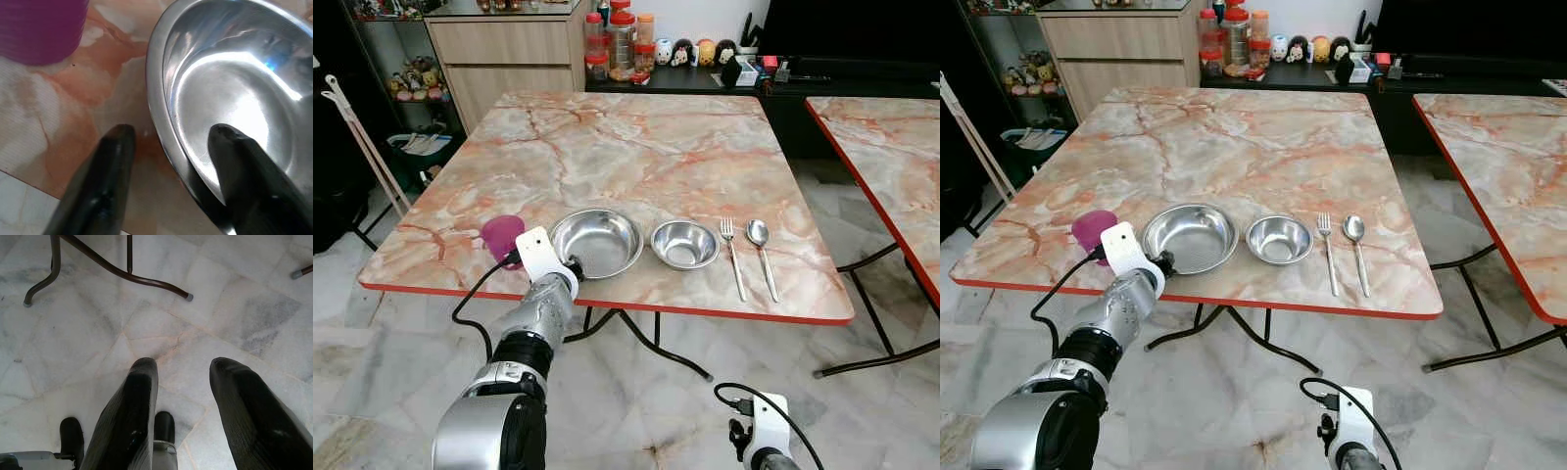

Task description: Setting the table

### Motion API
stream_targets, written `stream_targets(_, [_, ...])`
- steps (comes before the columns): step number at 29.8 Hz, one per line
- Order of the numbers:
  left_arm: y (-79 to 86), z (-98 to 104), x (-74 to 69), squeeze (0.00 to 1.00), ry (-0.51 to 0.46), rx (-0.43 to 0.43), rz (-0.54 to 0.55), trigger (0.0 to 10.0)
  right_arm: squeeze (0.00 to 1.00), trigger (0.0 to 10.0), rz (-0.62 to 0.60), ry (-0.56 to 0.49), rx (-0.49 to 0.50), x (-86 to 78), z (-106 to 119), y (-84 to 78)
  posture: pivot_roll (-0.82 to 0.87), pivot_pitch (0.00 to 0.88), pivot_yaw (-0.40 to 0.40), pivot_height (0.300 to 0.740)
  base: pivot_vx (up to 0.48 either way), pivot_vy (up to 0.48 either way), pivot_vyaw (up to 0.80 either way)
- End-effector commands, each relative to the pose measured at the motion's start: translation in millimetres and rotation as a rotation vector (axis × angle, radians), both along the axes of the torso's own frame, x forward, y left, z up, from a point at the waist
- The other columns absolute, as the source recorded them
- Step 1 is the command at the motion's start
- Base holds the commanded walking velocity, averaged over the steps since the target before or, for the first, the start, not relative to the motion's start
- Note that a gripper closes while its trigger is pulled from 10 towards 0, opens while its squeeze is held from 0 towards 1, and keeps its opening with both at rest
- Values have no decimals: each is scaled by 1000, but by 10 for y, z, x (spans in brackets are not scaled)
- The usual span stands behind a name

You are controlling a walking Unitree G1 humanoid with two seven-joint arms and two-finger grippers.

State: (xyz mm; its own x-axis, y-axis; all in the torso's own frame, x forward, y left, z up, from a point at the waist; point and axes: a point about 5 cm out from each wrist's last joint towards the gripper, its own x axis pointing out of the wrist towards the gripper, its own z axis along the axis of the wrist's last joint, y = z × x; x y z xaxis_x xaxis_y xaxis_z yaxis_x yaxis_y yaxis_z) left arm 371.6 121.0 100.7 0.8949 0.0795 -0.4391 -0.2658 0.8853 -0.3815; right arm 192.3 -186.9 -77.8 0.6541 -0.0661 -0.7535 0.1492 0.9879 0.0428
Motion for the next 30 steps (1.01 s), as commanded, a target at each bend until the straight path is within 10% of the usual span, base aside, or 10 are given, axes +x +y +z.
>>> stream_targets(1, [-13, -26, -9, 0, 29, -21, -15, 0, 0, 10000, 4, 3, 1, 13, 4, 4, 23, 0, -4, 740, 0, 0, 0])
stream_targets(30, [100, -91, -80, 0, 30, -87, 20, 0, 0, 10000, 0, 4, 11, 27, 6, 33, 39, 0, -7, 740, 0, 0, 0])
